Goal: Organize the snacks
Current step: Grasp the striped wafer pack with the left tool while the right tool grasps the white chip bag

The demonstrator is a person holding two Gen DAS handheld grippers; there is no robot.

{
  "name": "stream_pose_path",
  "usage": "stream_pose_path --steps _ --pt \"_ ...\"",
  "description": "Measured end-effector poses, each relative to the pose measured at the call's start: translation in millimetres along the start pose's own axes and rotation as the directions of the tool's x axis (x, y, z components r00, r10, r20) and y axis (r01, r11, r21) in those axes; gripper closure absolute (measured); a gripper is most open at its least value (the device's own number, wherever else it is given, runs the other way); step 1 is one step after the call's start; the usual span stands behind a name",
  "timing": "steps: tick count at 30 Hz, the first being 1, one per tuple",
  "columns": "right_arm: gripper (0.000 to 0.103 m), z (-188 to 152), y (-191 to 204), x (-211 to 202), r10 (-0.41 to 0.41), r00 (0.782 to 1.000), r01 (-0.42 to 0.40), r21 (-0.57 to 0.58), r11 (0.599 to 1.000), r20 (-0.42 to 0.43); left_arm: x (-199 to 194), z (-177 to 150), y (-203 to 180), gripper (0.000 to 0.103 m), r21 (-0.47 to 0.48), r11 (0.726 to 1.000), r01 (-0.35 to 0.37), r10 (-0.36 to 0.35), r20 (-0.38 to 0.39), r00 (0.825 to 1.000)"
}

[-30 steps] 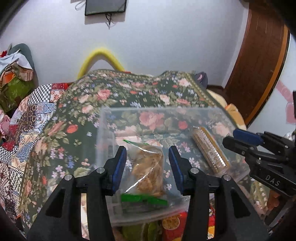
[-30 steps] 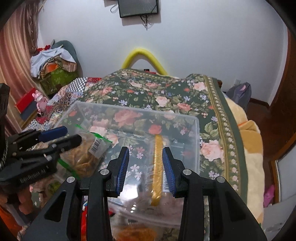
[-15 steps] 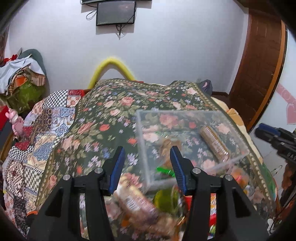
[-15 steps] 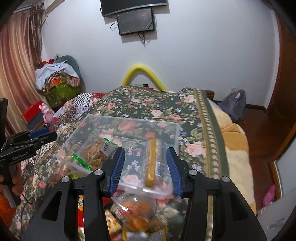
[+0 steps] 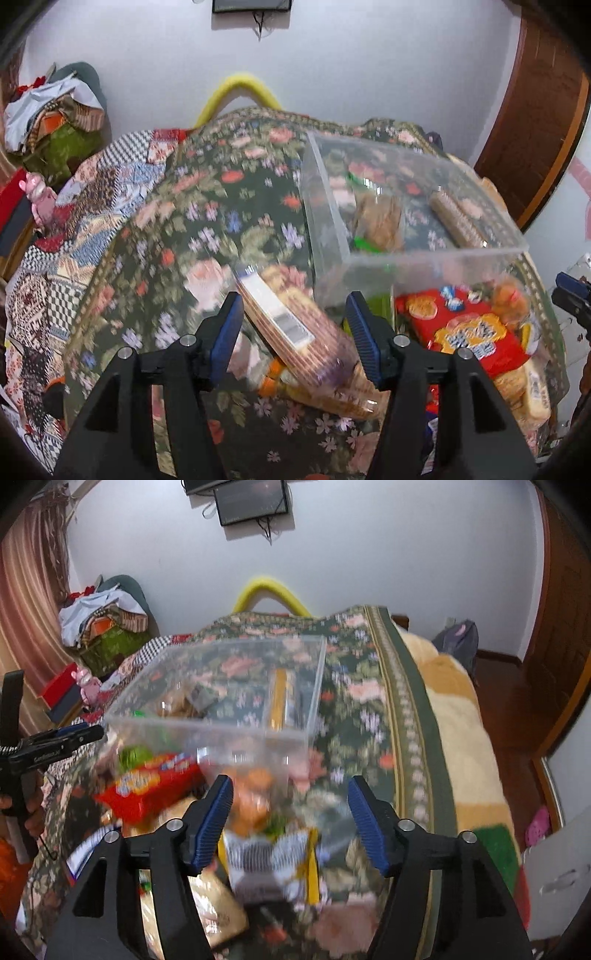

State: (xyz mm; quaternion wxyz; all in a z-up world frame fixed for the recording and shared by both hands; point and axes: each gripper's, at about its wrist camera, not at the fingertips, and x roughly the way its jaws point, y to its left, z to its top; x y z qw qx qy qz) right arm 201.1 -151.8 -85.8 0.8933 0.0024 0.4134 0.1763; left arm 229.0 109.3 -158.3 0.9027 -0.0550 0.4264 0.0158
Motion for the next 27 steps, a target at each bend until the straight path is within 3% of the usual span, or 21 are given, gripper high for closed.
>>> stream_pose_path --steps 8,17,21,27 --pt "0.030 -21.7 2.6 10.3 0.025 0.998 -0.024 0.018 1.000 -0.064 27.8 -9.4 2.0 0.044 -0.029 0.999 -0.030 0.029 -0.052 0.998" --pt "0.030 -32.8 7.4 24.5 0.017 0.994 -0.015 0.023 1.000 -0.108 31.9 -19.9 22.1 0.043 -0.063 0.997 -0.052 0.048 -0.059 0.997" --pt "0.030 -36.0 6.1 30.5 0.045 0.991 -0.038 0.057 0.998 -0.123 41.0 -21.5 19.1 0.056 -0.045 0.997 -0.060 0.057 -0.070 0.996" --pt "0.031 -39.5 9.3 36.6 0.052 0.989 -0.044 0.066 0.997 -0.140 38.6 -22.8 12.8 0.058 -0.015 0.997 -0.071 0.071 -0.042 0.997"
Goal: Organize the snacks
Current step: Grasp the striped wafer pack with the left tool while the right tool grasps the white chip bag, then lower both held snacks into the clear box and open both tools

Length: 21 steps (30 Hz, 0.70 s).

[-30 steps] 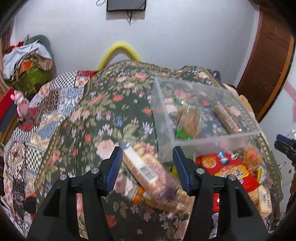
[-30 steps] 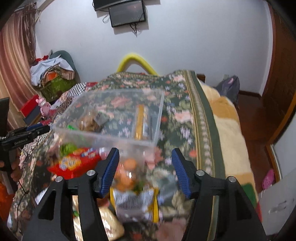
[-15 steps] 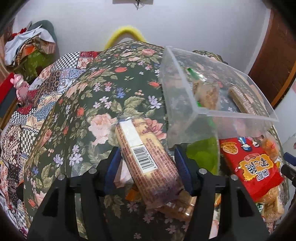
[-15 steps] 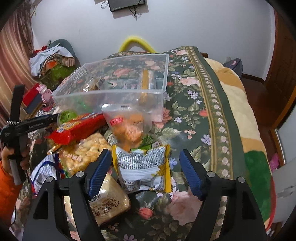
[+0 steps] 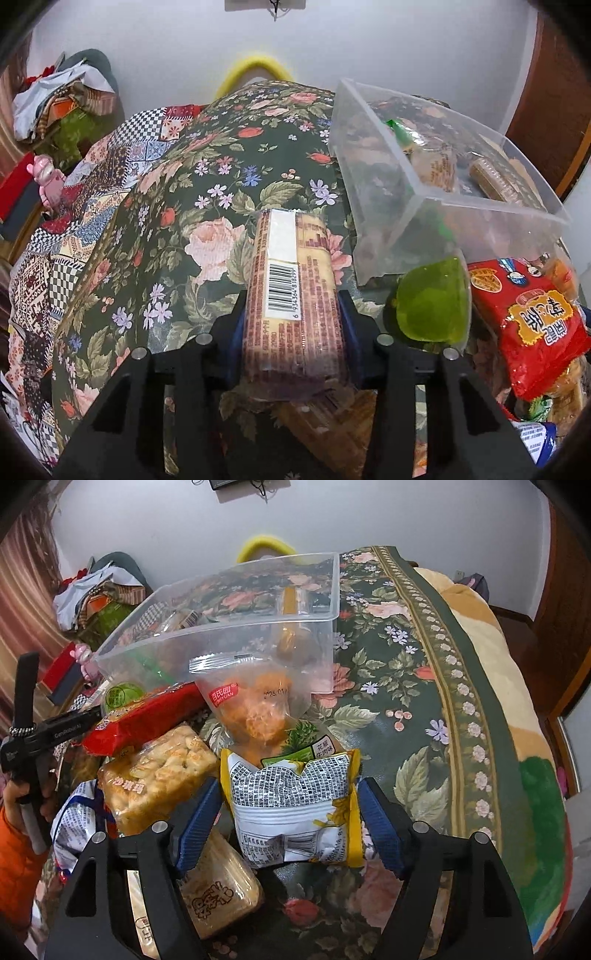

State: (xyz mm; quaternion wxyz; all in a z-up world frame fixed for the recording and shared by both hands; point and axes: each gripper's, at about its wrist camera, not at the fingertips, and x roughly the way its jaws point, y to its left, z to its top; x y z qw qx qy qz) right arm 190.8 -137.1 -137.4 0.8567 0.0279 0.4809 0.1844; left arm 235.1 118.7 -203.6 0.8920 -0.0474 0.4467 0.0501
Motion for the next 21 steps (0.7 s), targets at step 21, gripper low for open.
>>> stream_pose_path --steps 21 --pt "0.058 18.7 0.1 -48.7 -0.001 0.990 0.003 -0.011 1.000 0.138 -90.8 10.3 -6.2 0.059 -0.019 0.998 0.055 -0.051 0.161 0.986"
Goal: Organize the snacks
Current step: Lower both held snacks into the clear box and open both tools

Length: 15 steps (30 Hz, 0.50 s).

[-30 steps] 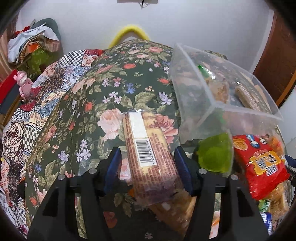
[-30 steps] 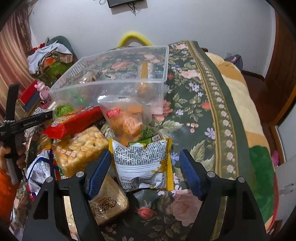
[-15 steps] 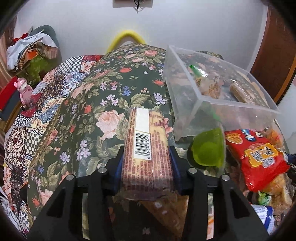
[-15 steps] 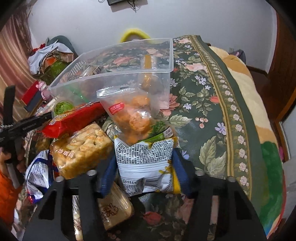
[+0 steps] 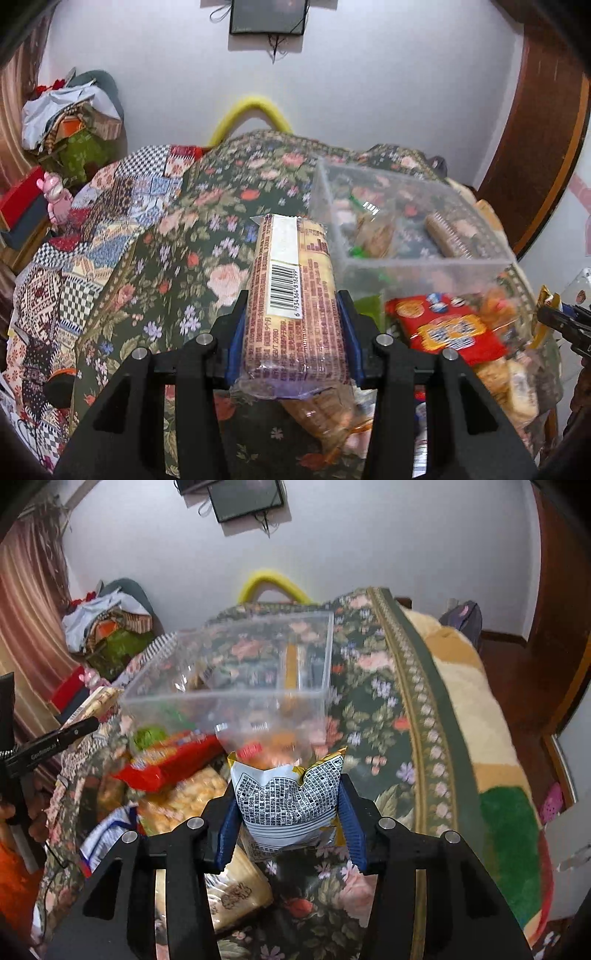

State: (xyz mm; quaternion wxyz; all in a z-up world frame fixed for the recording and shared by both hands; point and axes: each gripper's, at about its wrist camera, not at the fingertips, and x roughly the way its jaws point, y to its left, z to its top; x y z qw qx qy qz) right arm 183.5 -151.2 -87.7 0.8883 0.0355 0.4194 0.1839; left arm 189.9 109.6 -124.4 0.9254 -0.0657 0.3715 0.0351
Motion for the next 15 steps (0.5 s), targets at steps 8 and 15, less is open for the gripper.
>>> stream_pose_path --steps 8,15 --pt "0.058 32.1 7.2 -14.2 0.004 0.994 -0.002 -0.027 1.000 0.106 -18.6 23.7 -32.5 0.059 0.030 0.997 0.077 -0.079 0.064 0.995" --pt "0.058 56.8 16.0 -15.3 0.024 0.984 -0.016 -0.050 0.999 0.175 -15.8 43.9 -68.4 0.059 0.077 0.989 0.129 -0.136 0.093 0.986"
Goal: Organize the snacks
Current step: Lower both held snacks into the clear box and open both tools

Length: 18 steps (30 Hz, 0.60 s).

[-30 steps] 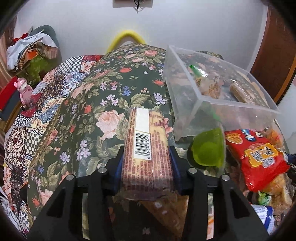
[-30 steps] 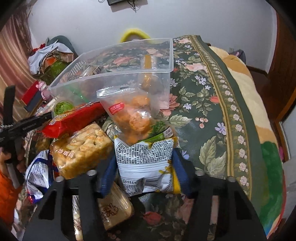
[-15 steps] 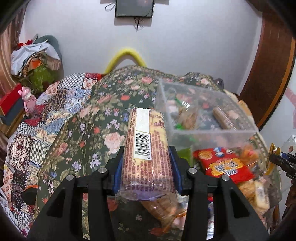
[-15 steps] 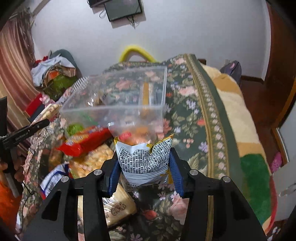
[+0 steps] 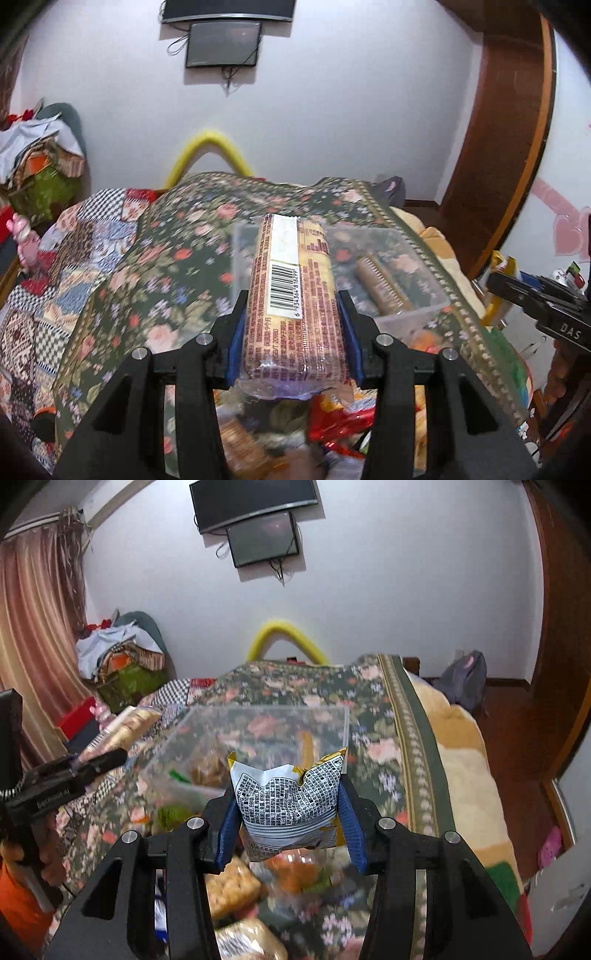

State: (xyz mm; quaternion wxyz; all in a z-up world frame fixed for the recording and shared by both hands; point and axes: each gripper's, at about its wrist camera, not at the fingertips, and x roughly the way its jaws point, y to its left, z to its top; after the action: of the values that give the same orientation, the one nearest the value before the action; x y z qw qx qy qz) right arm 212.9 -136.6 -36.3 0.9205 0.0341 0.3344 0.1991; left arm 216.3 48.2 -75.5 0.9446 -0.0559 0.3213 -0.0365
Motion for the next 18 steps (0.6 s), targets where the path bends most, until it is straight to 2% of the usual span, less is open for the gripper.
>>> stream_pose_path --steps 12,18 --pt "0.058 27.1 2.6 32.4 0.033 0.999 -0.033 0.006 0.999 0.013 40.1 26.8 -34.2 0.059 0.037 0.998 0.048 -0.048 -0.007 0.999" --pt "0.058 31.7 4.2 54.2 0.021 1.000 -0.021 -0.010 1.000 -0.020 68.2 35.7 -38.3 0.059 0.044 0.998 0.048 -0.046 -0.041 0.998"
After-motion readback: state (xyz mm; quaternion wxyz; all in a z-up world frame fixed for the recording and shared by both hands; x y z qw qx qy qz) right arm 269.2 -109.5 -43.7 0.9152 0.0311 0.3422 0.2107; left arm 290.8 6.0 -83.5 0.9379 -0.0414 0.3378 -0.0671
